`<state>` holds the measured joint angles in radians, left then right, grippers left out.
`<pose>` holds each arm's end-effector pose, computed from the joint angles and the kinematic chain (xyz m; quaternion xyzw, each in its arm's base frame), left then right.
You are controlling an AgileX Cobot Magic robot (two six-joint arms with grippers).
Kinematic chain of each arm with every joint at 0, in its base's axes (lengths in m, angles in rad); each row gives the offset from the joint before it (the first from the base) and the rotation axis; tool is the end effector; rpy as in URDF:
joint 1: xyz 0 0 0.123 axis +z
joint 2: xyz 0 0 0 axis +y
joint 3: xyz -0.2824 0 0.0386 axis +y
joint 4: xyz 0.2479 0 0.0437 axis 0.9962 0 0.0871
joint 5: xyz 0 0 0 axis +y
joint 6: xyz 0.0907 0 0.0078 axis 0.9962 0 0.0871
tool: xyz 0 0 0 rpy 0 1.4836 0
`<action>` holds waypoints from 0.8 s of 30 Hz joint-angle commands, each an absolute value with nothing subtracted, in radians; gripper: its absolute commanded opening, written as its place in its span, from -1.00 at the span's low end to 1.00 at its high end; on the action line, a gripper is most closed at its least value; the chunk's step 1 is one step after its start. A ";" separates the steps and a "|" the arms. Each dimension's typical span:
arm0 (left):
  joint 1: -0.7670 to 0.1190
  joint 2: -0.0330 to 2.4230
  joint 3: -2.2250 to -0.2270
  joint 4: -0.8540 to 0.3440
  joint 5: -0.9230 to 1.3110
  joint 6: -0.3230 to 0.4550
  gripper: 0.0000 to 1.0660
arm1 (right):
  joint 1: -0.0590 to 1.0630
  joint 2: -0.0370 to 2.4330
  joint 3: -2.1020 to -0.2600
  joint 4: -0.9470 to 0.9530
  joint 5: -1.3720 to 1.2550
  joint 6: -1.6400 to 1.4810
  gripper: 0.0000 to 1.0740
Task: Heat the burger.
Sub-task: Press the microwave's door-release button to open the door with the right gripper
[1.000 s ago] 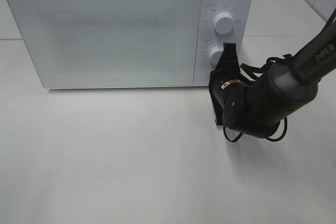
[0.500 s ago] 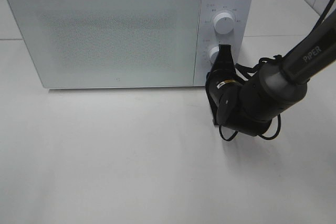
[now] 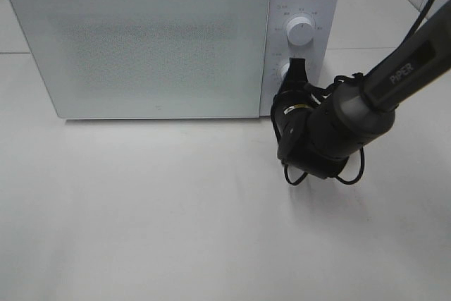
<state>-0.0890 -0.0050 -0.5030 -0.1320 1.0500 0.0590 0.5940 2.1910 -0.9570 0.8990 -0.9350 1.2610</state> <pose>-0.0068 -0.0098 0.2794 0.0650 0.8440 -0.0738 0.5273 0.3490 0.1666 0.0802 0.6266 0.5244 0.3870 0.4274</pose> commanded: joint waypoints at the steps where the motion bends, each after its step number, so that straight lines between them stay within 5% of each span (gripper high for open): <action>1: -0.087 -0.024 -0.500 -0.133 1.036 0.052 0.88 | 0.573 2.225 -1.061 0.837 -1.142 1.227 -1.00; 24: -0.087 -0.024 -0.500 -0.133 1.036 0.052 0.88 | 0.574 2.216 -1.058 0.838 -1.093 1.229 -1.00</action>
<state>-0.0890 -0.0050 -0.5030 -0.1320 1.0500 0.0590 0.6120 2.2230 -0.9910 0.9590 -0.9730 1.2280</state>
